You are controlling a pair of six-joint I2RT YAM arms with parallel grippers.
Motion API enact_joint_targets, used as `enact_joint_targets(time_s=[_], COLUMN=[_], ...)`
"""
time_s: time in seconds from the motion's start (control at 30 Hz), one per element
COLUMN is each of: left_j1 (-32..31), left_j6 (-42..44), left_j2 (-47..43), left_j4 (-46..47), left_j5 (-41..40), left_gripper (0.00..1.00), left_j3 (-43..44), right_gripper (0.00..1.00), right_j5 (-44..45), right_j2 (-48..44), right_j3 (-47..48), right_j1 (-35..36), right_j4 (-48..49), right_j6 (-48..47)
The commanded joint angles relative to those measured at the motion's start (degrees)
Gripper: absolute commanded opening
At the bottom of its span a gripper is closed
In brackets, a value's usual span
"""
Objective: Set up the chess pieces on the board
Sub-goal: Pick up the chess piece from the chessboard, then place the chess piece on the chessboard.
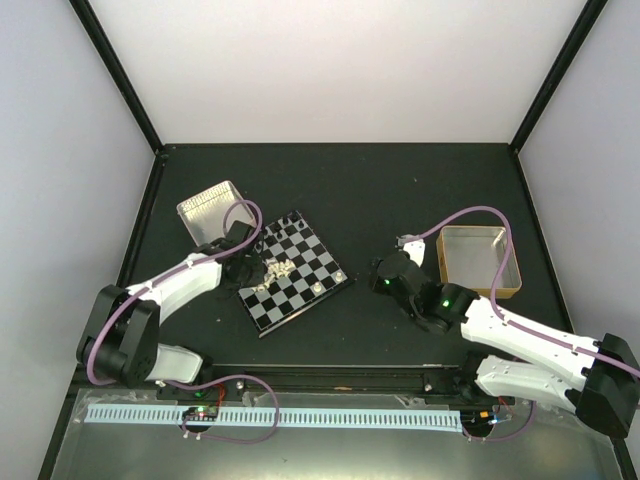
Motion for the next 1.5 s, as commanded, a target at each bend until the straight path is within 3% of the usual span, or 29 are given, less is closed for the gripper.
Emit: enact_joint_targets(time_s=[0.0,0.13,0.53,0.77,0.97,1.23,1.47], left_j1=[0.4,0.4,0.3,-0.6,-6.3,-16.2,-18.7], left_j6=[1.2,1.3,1.5,4.1,5.7,8.0,7.5], left_j2=[0.5,-0.5,-9.8,-9.7,-7.9,3.4,18.9], left_j4=[1.6,0.8,-3.9,-1.9,-0.3,-0.4,-5.8], left_j5=[1.5,1.1,2.6,13.3,17.7,13.7,8.3], left_gripper=[0.1,0.04,0.04,0.04,0.05,0.06,0.06], left_j3=[0.1,0.2,2.2,3.5,6.7,16.7,29.2], right_gripper=[0.6,0.6,0.6,0.6,0.6,0.59,0.6], right_j5=[2.1,1.9,1.9,2.0,2.9,5.0,6.5], right_j2=[-0.5,-0.4,-0.9,-1.5,-2.7,-4.6,-6.6], right_j3=[1.1,1.1,0.9,0.6,-0.5,-1.7,-2.6], right_j1=[-0.3,-0.3,-0.3,-0.3,-0.3,-0.3,-0.3], right_j4=[0.3,0.4,0.7,0.6,0.5,-0.4,-1.6], right_j6=[0.2,0.2,0.5,1.0,2.3,3.6,4.2])
